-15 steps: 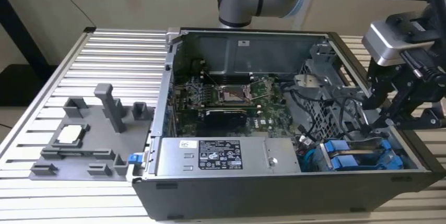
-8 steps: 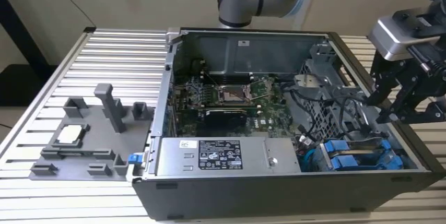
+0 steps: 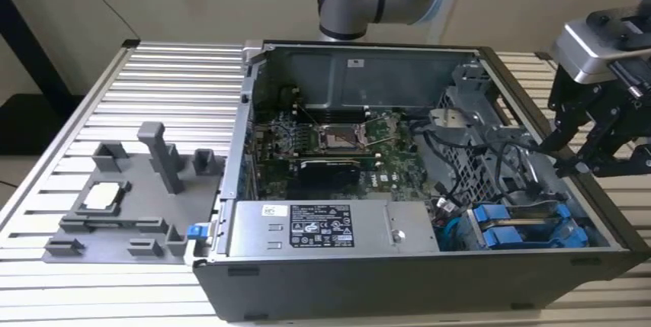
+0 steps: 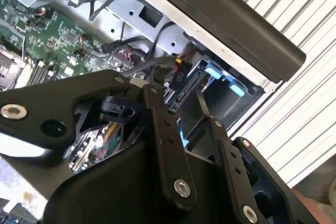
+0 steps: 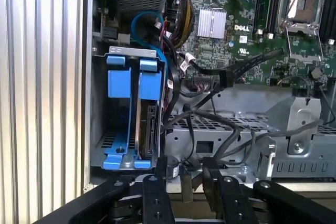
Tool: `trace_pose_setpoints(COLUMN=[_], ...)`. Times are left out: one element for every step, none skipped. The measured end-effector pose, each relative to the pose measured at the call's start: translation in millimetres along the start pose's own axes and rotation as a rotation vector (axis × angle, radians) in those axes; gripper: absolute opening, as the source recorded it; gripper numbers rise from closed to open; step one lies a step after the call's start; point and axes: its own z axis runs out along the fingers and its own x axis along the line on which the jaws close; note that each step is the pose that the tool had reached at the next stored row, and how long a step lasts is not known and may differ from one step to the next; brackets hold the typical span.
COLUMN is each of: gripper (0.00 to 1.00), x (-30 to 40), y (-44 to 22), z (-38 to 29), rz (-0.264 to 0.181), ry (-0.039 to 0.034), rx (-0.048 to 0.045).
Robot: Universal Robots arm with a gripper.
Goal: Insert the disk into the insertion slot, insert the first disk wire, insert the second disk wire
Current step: 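Insert the first disk wire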
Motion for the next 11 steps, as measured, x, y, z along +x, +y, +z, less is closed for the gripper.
trace_pose_setpoints(gripper=[0.4,0.4,0.4,0.4,0.4,0.4,0.4,0.4,0.4,0.4,0.4], x=[-0.1,-0.3,-0.5,-0.6,-0.7,-0.9,-1.1,-1.3,-1.6,-1.8,-1.8], y=[-2.0,-3.8,-5.8,-7.8,-10.0,-12.0,-13.8,-15.1,-15.7,-15.8,-15.8], z=[0.1,0.3,0.5,0.6,0.8,0.9,1.2,1.4,1.6,1.5,1.6], rz=[0.0,0.0,0.001,0.001,0.001,0.002,0.002,0.002,0.002,0.002,0.002], ry=[0.0043,0.0077,0.0107,0.0127,0.0144,0.0156,0.0163,0.017,0.0179,0.0196,0.0217], rx=[-0.0041,-0.0074,-0.0109,-0.0141,-0.0177,-0.0207,-0.0234,-0.0255,-0.027,-0.0277,-0.0288])
